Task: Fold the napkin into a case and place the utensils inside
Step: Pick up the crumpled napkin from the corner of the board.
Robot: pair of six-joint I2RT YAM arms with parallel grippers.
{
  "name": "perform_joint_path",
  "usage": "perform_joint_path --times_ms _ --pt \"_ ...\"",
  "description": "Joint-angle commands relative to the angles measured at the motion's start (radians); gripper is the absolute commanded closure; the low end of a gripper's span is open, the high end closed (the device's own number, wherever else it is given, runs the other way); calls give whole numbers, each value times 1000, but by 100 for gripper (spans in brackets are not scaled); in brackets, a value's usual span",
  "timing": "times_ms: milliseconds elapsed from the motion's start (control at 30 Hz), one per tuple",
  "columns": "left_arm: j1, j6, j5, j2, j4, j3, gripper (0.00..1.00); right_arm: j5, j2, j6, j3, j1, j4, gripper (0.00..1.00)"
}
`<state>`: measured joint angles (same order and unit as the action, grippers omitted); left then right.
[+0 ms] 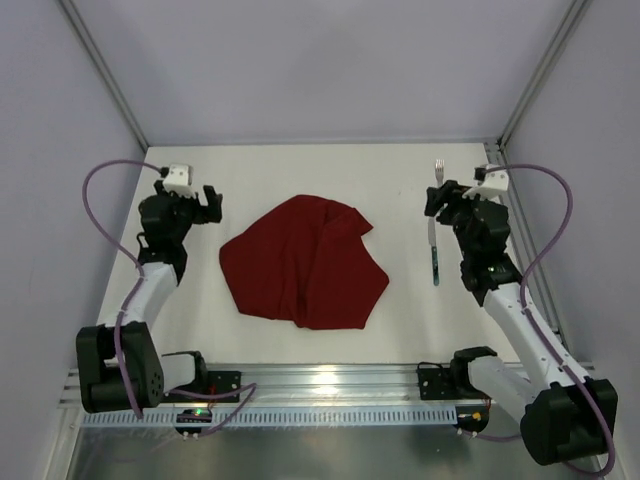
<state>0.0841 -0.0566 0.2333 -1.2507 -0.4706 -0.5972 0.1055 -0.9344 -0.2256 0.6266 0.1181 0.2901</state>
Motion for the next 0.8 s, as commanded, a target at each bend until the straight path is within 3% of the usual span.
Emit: perform_joint_path --times_ms 0,100,267,333,433,667,767 --pt "0 166 147 27 439 -160 14 -21 -90 -109 103 90 -526 34" --pt "-1 323 219 4 900 -294 20 -18 -168 -118 120 202 -728 31" --pt "-12 514 157 40 1274 -358 18 -90 -242 -146 55 264 -697 26" --pt "-23 558 126 71 1361 -359 11 -144 -276 -155 42 264 -645 26" --pt "-41 572 97 120 1406 -323 3 -193 -325 -161 22 282 -573 26" --pt "-47 581 67 218 1428 -231 1 -222 -463 -169 22 351 -499 29" --pt "-47 574 58 227 1434 -222 1 -222 -513 -166 41 359 -485 43"
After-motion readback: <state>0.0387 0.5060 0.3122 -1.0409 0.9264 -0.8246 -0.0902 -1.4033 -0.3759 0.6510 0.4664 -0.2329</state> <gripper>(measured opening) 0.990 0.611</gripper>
